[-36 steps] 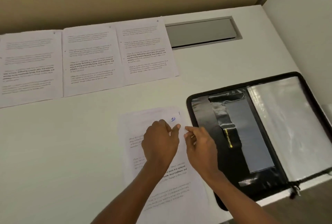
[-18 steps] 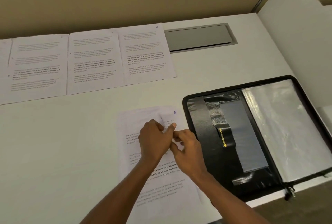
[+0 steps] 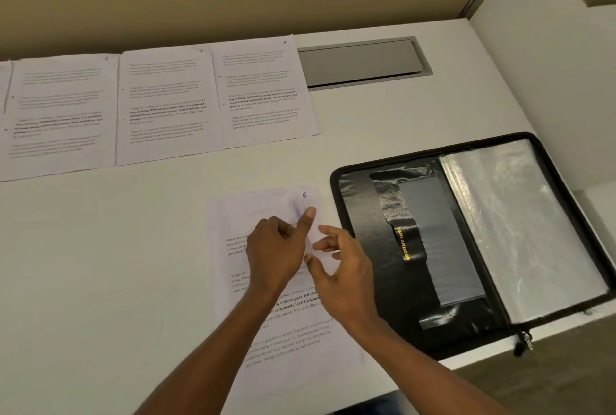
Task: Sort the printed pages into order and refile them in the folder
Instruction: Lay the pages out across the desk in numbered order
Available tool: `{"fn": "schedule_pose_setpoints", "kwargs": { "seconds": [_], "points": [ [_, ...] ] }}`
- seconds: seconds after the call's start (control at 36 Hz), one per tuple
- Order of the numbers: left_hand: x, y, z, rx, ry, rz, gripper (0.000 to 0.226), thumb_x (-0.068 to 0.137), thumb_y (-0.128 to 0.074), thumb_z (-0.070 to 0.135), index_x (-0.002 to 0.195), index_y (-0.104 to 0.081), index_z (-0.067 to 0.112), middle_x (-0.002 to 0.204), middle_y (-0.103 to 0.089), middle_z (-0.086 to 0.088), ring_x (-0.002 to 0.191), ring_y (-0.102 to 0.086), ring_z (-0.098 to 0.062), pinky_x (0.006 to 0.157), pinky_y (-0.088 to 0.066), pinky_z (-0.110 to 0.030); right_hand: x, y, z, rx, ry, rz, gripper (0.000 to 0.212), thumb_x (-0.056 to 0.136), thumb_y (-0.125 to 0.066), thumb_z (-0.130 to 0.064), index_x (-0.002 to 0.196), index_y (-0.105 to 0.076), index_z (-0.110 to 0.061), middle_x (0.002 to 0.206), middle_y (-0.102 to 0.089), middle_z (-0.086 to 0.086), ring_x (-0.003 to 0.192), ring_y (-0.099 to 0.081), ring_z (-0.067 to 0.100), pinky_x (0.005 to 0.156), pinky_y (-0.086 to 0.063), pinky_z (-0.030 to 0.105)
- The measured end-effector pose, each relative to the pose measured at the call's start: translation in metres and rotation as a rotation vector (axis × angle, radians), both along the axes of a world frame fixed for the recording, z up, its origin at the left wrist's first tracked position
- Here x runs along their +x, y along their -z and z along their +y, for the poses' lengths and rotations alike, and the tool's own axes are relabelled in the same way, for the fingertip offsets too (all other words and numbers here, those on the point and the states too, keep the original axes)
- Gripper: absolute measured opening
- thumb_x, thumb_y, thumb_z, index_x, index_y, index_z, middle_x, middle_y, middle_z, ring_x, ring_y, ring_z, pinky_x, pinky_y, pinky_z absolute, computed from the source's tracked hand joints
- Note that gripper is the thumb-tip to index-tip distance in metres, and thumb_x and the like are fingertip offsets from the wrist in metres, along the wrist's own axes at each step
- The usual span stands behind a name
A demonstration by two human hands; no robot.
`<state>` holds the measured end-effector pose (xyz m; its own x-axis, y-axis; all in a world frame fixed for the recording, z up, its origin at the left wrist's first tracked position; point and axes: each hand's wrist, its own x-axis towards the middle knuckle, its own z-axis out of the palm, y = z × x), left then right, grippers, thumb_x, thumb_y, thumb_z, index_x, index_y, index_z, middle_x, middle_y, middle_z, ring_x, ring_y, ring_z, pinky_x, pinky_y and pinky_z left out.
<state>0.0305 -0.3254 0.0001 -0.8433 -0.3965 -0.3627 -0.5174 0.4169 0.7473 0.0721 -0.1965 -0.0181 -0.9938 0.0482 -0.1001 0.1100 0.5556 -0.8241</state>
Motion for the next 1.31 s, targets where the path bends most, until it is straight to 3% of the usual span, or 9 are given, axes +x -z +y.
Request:
{"fn": "schedule_pose_setpoints", "kwargs": {
  "seconds": [0.08, 0.28, 0.47, 0.56, 0.72, 0.83, 1.06, 1.19, 1.31],
  "points": [
    [0.003, 0.000, 0.002, 0.015, 0.030, 0.022, 0.059, 0.085, -0.058, 0.082, 0.069, -0.063, 0.026, 0.067, -0.066, 0.007, 0.070, -0.067, -0.011, 0.069, -0.055, -0.032, 0.008, -0.001, -0.007, -0.036, -0.069, 0.056, 0.039, 0.092, -0.076, -0.034, 0.128, -0.064, -0.026, 0.117, -0.066, -0.017, 0.112, -0.064, 0.005, 0.095, -0.054, 0.023],
    [0.007, 0.006, -0.005, 0.063, -0.040, -0.019, 0.013, 0.101, -0.066, 0.037, 0.092, -0.061, 0.029, 0.094, -0.069, 0.002, 0.087, -0.069, -0.018, 0.080, -0.063, -0.049, 0.013, 0.004, -0.004, -0.004, 0.080, 0.041, 0.022, 0.105, -0.061, -0.024, 0.126, -0.065, -0.025, 0.122, -0.061, -0.010, 0.110, -0.063, 0.006, 0.085, -0.060, 0.023],
    [0.003, 0.002, -0.010, 0.168, -0.097, -0.082, 0.019, 0.100, -0.066, 0.029, 0.094, -0.068, 0.011, 0.091, -0.072, -0.005, 0.082, -0.070, -0.018, 0.062, -0.052, -0.029, -0.011, 0.013, 0.008, 0.302, 0.088, -0.074, 0.042, 0.094, -0.073, -0.046, 0.128, -0.062, -0.024, 0.109, -0.058, -0.010, 0.100, -0.058, 0.009, 0.079, -0.059, 0.034],
    [0.002, -0.003, -0.013, 0.240, -0.150, -0.105, 0.015, 0.098, -0.065, 0.024, 0.091, -0.070, 0.011, 0.089, -0.074, -0.005, 0.083, -0.072, -0.022, 0.065, -0.057, -0.038, -0.019, 0.010, 0.007, 0.366, 0.047, -0.114, 0.046, 0.087, -0.078, -0.054, 0.120, -0.063, -0.027, 0.100, -0.058, -0.013, 0.098, -0.057, 0.009, 0.075, -0.057, 0.032],
    [0.004, -0.009, -0.015, 0.284, -0.181, -0.099, 0.014, 0.098, -0.064, 0.020, 0.092, -0.071, 0.009, 0.088, -0.076, -0.006, 0.084, -0.073, -0.024, 0.072, -0.061, -0.043, -0.032, 0.008, 0.001, 0.320, 0.100, -0.182, 0.038, 0.079, -0.091, -0.039, 0.104, -0.063, -0.032, 0.077, -0.062, -0.015, 0.079, -0.064, 0.006, 0.072, -0.060, 0.035],
    [0.006, -0.013, -0.017, 0.300, -0.207, -0.100, 0.014, 0.097, -0.066, 0.021, 0.093, -0.073, 0.010, 0.088, -0.077, -0.005, 0.085, -0.073, -0.023, 0.078, -0.062, -0.047, -0.030, 0.006, 0.000, 0.280, 0.127, -0.211, 0.031, 0.080, -0.091, -0.033, 0.092, -0.062, -0.033, 0.078, -0.062, -0.018, 0.074, -0.063, 0.003, 0.069, -0.059, 0.030],
    [0.009, -0.016, -0.021, 0.293, -0.210, -0.084, 0.014, 0.096, -0.065, 0.020, 0.087, -0.073, 0.014, 0.084, -0.077, -0.001, 0.083, -0.074, -0.020, 0.071, -0.061, -0.038, -0.024, 0.000, 0.007, 0.280, 0.185, -0.189, 0.017, 0.086, -0.085, -0.031, 0.096, -0.072, -0.026, 0.085, -0.069, -0.014, 0.080, -0.069, 0.008, 0.064, -0.052, 0.022],
    [0.006, -0.017, -0.024, 0.276, -0.236, -0.089, 0.015, 0.095, -0.065, 0.020, 0.088, -0.072, 0.009, 0.084, -0.076, -0.007, 0.084, -0.074, -0.027, 0.075, -0.063, -0.049, -0.023, -0.005, 0.012, 0.269, 0.227, -0.162, 0.014, 0.094, -0.077, -0.028, 0.103, -0.068, -0.023, 0.084, -0.065, -0.015, 0.077, -0.065, 0.008, 0.065, -0.051, 0.023],
    [0.005, -0.019, -0.024, 0.224, -0.189, -0.058, 0.014, 0.097, -0.066, 0.020, 0.084, -0.070, 0.016, 0.081, -0.074, 0.004, 0.078, -0.071, -0.015, 0.070, -0.060, -0.036, -0.022, -0.009, 0.015, 0.306, 0.233, -0.129, 0.014, 0.100, -0.070, -0.027, 0.109, -0.062, -0.021, 0.086, -0.063, -0.013, 0.073, -0.062, 0.008, 0.058, -0.042, 0.017]
  ]
}}
